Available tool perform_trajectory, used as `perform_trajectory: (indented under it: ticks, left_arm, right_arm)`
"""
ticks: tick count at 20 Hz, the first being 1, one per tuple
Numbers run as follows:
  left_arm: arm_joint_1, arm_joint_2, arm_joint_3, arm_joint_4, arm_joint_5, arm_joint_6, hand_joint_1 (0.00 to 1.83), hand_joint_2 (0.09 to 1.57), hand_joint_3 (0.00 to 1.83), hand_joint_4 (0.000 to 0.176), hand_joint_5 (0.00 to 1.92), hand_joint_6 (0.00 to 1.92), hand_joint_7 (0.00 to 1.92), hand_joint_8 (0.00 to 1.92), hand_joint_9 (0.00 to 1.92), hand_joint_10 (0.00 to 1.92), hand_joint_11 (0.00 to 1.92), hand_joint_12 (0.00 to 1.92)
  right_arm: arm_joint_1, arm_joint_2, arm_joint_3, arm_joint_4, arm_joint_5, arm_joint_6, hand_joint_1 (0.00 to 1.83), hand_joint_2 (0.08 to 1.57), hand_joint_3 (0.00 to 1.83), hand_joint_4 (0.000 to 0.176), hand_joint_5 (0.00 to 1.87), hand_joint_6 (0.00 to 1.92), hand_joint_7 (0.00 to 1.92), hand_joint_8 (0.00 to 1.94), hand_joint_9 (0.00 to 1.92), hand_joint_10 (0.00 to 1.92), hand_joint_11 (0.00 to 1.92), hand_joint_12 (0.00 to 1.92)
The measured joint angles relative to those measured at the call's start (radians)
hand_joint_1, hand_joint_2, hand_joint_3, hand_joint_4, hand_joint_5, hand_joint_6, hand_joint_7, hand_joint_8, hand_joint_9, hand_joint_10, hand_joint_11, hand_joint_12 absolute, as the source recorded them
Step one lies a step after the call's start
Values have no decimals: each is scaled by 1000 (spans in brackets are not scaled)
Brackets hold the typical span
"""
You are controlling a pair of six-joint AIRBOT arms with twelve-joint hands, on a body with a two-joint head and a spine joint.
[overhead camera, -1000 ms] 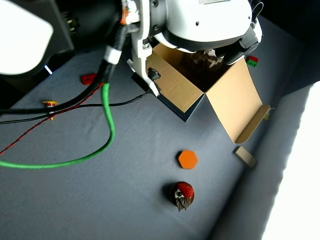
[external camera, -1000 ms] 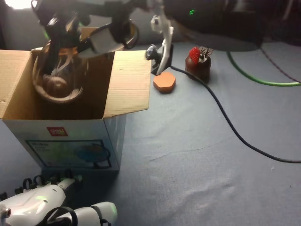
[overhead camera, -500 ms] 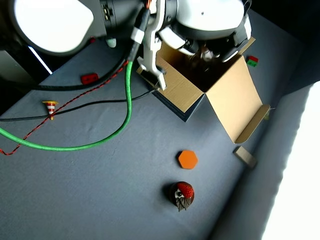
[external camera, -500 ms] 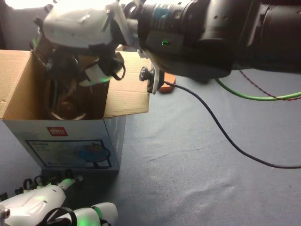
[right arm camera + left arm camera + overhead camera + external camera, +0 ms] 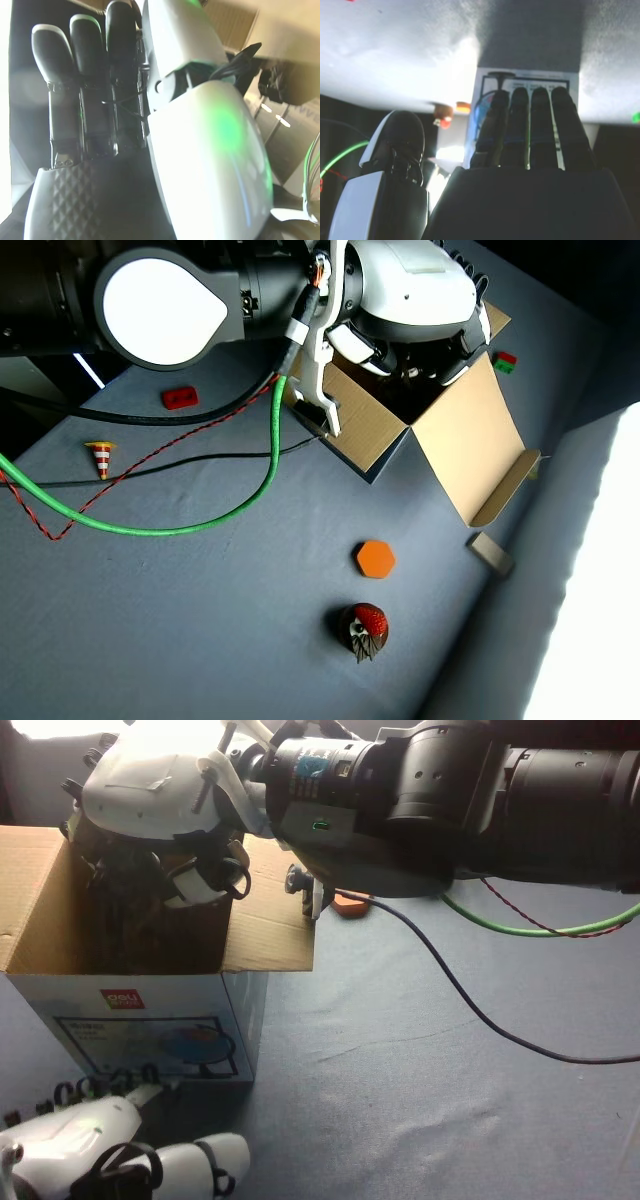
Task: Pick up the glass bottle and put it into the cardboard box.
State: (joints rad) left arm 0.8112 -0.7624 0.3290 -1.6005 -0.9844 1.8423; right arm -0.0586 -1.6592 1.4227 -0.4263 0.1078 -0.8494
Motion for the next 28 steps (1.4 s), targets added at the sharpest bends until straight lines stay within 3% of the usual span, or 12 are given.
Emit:
perform_trajectory:
  ticks: [13,22,23,24,25,26,28]
  left_arm:
    - [-26,0,8,30,23,2,0,1240,0,0,45,0,32,0,0,0,0,0]
    - [-47,-3,-16,-20,-20,6,0,1240,0,0,45,0,32,0,0,0,0,0]
    - [-50,-10,-17,-16,-33,9,0,1240,0,0,49,2,32,0,0,0,0,0]
    - [-50,-11,-19,-13,-36,9,0,1240,0,0,49,2,32,0,0,0,0,0]
    - [-56,-16,-21,-17,-40,12,0,1240,0,0,50,2,32,0,0,0,0,0]
    - [-57,-19,-21,-17,-41,14,0,1240,0,0,50,2,33,0,0,0,0,0]
    - [-57,-20,-21,-15,-42,16,0,1240,0,0,50,2,33,0,0,0,0,0]
  right_arm:
    - [-14,0,-3,0,6,-21,1370,1130,0,0,860,1159,1053,908,827,1292,683,1466]
    - [-14,25,-25,0,-2,-21,1370,1129,0,0,861,1158,1054,904,829,1289,685,1462]
    - [-14,25,-25,0,-2,-21,1353,1178,7,0,754,1277,938,1079,739,1425,520,1522]
    - [-14,25,-25,0,-1,-21,1353,1178,7,0,754,1277,938,1079,739,1425,520,1522]
    - [-14,27,-26,0,-2,-23,1160,1141,0,0,489,864,606,711,419,1006,131,1551]
    - [-14,29,-29,-1,-4,-27,1086,1099,0,0,365,591,500,430,269,776,25,1440]
    - [-14,32,-32,0,0,-32,1035,1049,0,0,332,331,479,142,203,557,0,1236]
